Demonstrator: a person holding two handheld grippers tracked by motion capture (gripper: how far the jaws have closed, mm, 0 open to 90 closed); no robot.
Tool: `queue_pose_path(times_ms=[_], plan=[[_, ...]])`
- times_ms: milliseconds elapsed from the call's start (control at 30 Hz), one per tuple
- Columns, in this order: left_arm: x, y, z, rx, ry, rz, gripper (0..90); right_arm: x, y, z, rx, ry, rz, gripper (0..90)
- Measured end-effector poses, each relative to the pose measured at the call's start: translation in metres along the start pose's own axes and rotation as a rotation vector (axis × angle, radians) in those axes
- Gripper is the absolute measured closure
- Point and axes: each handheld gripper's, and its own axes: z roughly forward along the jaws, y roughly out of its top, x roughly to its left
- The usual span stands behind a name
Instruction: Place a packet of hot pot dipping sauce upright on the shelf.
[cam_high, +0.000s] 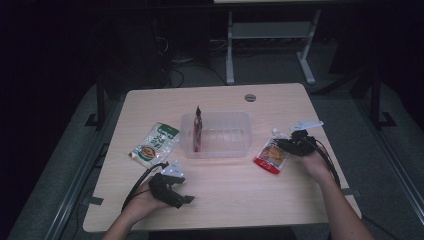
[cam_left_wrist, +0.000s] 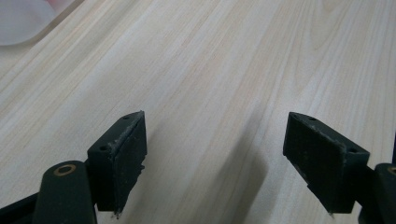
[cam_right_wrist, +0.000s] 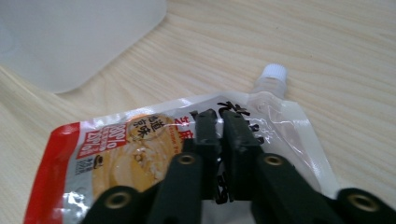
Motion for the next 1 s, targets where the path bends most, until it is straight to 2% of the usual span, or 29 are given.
queue_pose_path(times_ms=[67,200,333,500,533,633,833,1000], plan=[[0.001,-0.001,0.000,0.001,0.000,0.001,21.4,-0.001,-0.001,0.002,0.011,0.012,0.005,89.8],[0.001,-0.001,0.000,-0.003,-0.001,-0.008,21.4,0.000,-0.001,0.003,0.026,0.023,-0.013,90.0],[0.001,-0.001,0.001,0.001,-0.002,-0.004,21.5,0.002,-0.003,0.009,0.058,0.002,-0.061,90.0],[0.000,0.000,0.001,0.003,-0.004,-0.004,21.5,0.005,-0.005,0.012,0.080,0.002,-0.060,90.0],[0.000,0.000,0.001,0.002,-0.004,-0.005,21.5,0.005,-0.004,0.012,0.081,-0.003,-0.077,90.0],[0.000,-0.001,0.001,-0.001,-0.003,-0.007,21.5,0.006,-0.004,0.011,0.086,0.000,-0.086,90.0],[0.001,-0.001,0.001,-0.003,-0.003,-0.012,21.6,0.011,-0.005,0.009,0.104,0.039,-0.086,90.0],[0.000,-0.001,0.000,0.000,-0.001,-0.004,21.6,0.019,-0.006,0.006,0.127,0.071,-0.112,90.0]])
